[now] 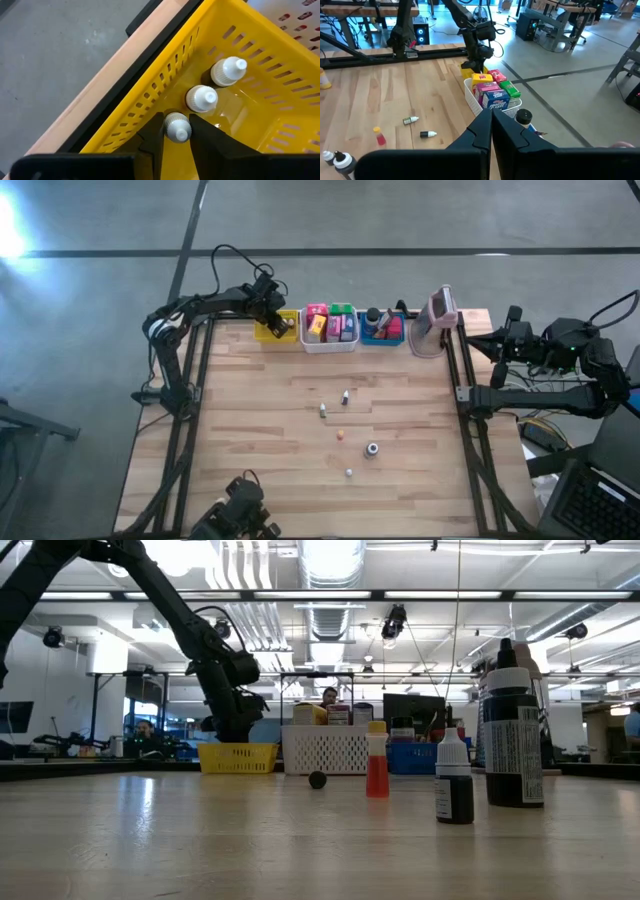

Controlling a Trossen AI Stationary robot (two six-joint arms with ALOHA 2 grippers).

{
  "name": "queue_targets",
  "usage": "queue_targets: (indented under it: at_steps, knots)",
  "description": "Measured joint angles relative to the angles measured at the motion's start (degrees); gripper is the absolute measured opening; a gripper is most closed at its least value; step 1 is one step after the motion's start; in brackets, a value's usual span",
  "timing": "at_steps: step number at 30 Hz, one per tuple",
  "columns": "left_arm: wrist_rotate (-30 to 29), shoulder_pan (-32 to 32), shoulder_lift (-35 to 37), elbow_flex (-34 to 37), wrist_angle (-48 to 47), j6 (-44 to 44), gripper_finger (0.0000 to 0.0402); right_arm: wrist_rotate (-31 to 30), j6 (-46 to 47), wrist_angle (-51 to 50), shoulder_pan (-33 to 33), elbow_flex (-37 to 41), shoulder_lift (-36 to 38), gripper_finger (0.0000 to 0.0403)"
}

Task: Pick & Place Kitchen Items
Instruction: Put the black food coloring bottle into the yellow basket

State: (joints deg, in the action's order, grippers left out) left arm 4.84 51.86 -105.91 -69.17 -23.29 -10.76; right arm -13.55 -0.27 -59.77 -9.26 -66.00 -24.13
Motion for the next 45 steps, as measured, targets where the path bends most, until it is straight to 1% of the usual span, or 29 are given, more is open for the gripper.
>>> queue_targets:
  at_steps: [2,8,11,20,23,26,29,33,37,42,45]
  knots:
    - [-0.04,0.00,0.02,0.00,0.00,-0.12,0.0094,0.01,0.07,0.00,0.00,0.02,0.00,0.0008]
    - [-0.39,0.00,0.07,0.08,-0.04,-0.46,0.0140,0.01,0.11,0.00,0.00,0.00,-0.01,0.0008]
    - [-0.37,-0.02,0.11,-0.60,-1.39,-0.78,0.0153,0.01,-0.16,0.01,0.00,0.01,-0.01,0.0008]
    - [-0.28,-0.02,1.28,-5.96,-8.54,-1.34,0.0158,-0.01,0.11,0.02,0.00,0.02,-0.01,0.0008]
    - [-0.28,-0.02,2.23,-8.99,-13.22,-2.23,0.0158,-0.01,-0.13,0.01,0.00,0.00,-0.01,0.0008]
    - [-0.37,-0.09,3.71,-11.89,-17.91,-2.62,0.0158,0.01,0.10,0.00,0.00,0.02,0.01,0.0008]
    - [-0.38,-1.14,6.62,-13.08,-20.45,-2.19,0.0158,0.00,-0.11,0.02,0.00,0.00,-0.01,0.0008]
    - [-0.18,-4.53,12.02,-12.69,-22.06,-1.12,0.0158,0.01,0.12,0.02,0.00,0.02,0.01,0.0008]
    - [-0.19,-9.94,18.45,-10.87,-22.17,2.08,0.0158,0.01,-0.14,0.01,0.00,0.01,-0.01,0.0008]
    - [0.20,-20.46,25.53,-8.51,-21.95,6.24,0.0158,0.00,0.07,0.02,0.00,0.01,-0.01,0.0008]
    - [0.21,-27.50,29.43,-6.56,-19.34,7.02,0.0158,0.01,0.07,0.01,0.00,0.01,-0.01,0.0008]
